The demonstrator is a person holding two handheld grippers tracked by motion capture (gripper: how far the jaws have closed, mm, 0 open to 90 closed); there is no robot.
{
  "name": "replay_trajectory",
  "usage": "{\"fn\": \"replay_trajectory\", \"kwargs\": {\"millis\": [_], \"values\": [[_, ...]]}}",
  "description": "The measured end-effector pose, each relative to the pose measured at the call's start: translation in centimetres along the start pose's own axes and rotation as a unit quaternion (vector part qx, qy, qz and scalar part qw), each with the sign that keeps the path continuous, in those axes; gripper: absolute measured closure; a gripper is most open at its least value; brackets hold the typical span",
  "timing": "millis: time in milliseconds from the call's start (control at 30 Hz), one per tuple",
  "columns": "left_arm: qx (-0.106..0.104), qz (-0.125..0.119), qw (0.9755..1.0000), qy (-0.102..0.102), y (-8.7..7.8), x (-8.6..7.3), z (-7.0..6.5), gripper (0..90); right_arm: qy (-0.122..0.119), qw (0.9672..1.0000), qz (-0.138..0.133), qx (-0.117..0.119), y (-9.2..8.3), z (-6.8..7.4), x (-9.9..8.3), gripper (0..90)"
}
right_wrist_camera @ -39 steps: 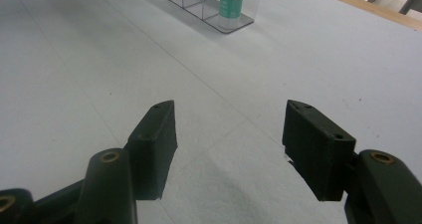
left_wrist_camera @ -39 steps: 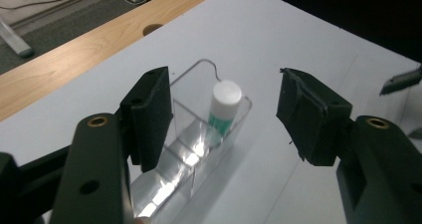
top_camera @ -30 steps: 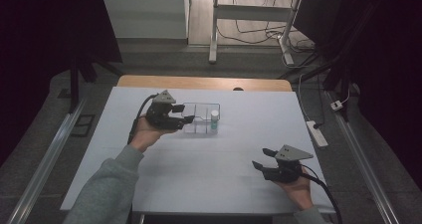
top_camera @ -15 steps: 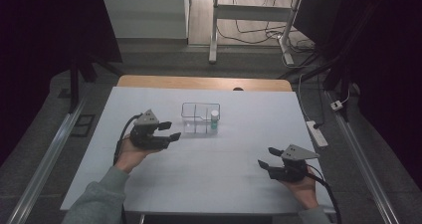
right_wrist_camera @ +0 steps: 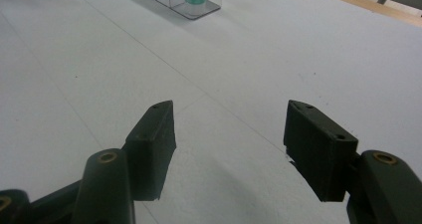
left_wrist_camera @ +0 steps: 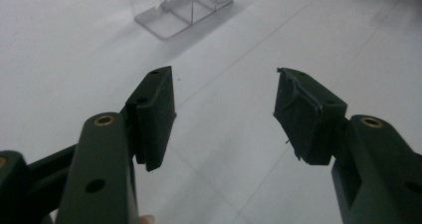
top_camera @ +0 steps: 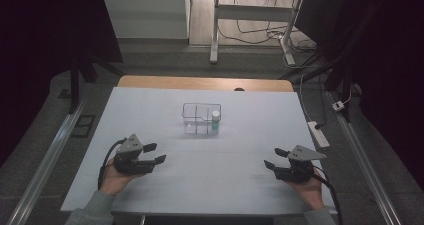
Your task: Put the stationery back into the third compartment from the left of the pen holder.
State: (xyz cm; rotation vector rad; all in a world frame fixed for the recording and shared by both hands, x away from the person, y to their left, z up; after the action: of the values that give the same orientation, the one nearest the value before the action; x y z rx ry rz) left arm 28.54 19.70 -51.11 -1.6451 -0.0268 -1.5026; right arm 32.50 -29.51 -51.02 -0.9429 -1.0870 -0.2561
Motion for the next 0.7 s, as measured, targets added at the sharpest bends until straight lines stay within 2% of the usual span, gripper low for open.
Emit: {"fn": "replay_trajectory", "kwargs": {"millis": [100,367,567,667,700], "values": [[0.008,0.007,0.9999,0.005,-0.5,-0.8,-0.2,40.3,-0.003,1.0,-0.001,-0.001,-0.1,-0.1,0.0,36.8],[0.014,0.01,0.9999,-0.004,-1.2,-2.4,-0.3,39.8,-0.002,1.0,-0.003,-0.001,-0.2,-0.3,-0.2,36.7],[0.014,0.016,0.9998,0.004,-0.9,-2.2,-0.4,39.1,-0.002,1.0,-0.004,0.002,-0.2,-0.3,-0.2,36.8],[0.014,0.017,0.9997,0.01,-0.8,-2.1,-0.5,39.0,-0.004,1.0,0.001,-0.006,-0.2,-0.3,-0.2,36.8],[0.014,0.017,0.9997,0.01,-0.8,-2.0,-0.5,38.9,-0.003,1.0,0.0,-0.001,-0.2,-0.3,-0.2,36.8]]}}
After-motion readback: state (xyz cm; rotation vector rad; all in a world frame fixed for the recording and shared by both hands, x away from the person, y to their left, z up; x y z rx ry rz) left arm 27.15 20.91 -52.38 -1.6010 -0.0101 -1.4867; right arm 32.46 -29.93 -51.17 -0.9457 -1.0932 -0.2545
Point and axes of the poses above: each handheld gripper's, and its own axes: y roughly forward along the jaws, x roughly out of its top, z roughly to its left, the point moved 2 cm from there along y, roughly forward along the jaws, and after that the axes turned 15 degrees about y, right-handed, at the moved point
